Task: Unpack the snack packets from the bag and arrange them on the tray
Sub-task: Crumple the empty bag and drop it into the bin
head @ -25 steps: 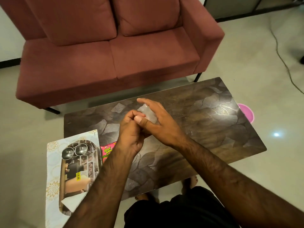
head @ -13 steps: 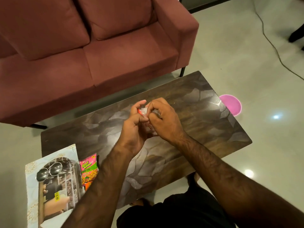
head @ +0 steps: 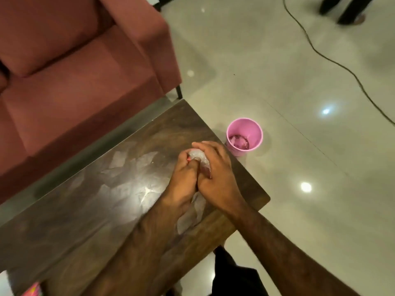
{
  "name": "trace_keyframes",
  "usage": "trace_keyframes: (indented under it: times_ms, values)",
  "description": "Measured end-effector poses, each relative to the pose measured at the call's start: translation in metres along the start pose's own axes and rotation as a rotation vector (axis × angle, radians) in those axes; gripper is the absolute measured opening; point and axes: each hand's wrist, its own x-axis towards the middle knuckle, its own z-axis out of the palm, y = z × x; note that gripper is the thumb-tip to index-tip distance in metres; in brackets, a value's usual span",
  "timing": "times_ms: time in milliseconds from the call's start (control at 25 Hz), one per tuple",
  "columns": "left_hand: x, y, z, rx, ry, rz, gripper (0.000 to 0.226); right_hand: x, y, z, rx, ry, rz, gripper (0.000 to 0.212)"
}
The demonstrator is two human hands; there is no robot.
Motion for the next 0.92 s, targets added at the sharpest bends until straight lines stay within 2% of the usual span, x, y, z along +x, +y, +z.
trace_keyframes:
  times_ms: [160,280,400,480,600,760,920]
  values:
    - [0.083,-0.025,0.077,0.030,-0.061,-0.064,0.036,0.037,0.089,-0.036,-0.213,-0.008,0.077,0.086]
    - [0.135,-0.049,0.120,-0.024,-0.071,-0.116,0.029,0.065,0.142,-0.042,-0.362,0.005,0.104,0.083]
    - [0.190,-0.074,0.149,-0.013,-0.080,-0.211,0.026,0.104,0.193,-0.042,-0.446,0.091,0.127,0.076]
    - [0.220,-0.084,0.161,0.049,-0.165,-0.246,0.030,0.131,0.225,-0.047,-0.463,0.149,0.132,0.063]
    - [0.244,-0.091,0.170,0.222,-0.286,-0.185,0.043,0.170,0.273,-0.058,-0.448,0.217,0.133,0.056]
    - [0.260,-0.116,0.162,0.298,-0.264,-0.136,0.041,0.233,0.332,-0.067,-0.417,0.308,0.184,0.056]
    - [0.269,-0.133,0.152,0.351,-0.225,-0.154,0.046,0.281,0.374,-0.053,-0.462,0.205,0.211,0.062]
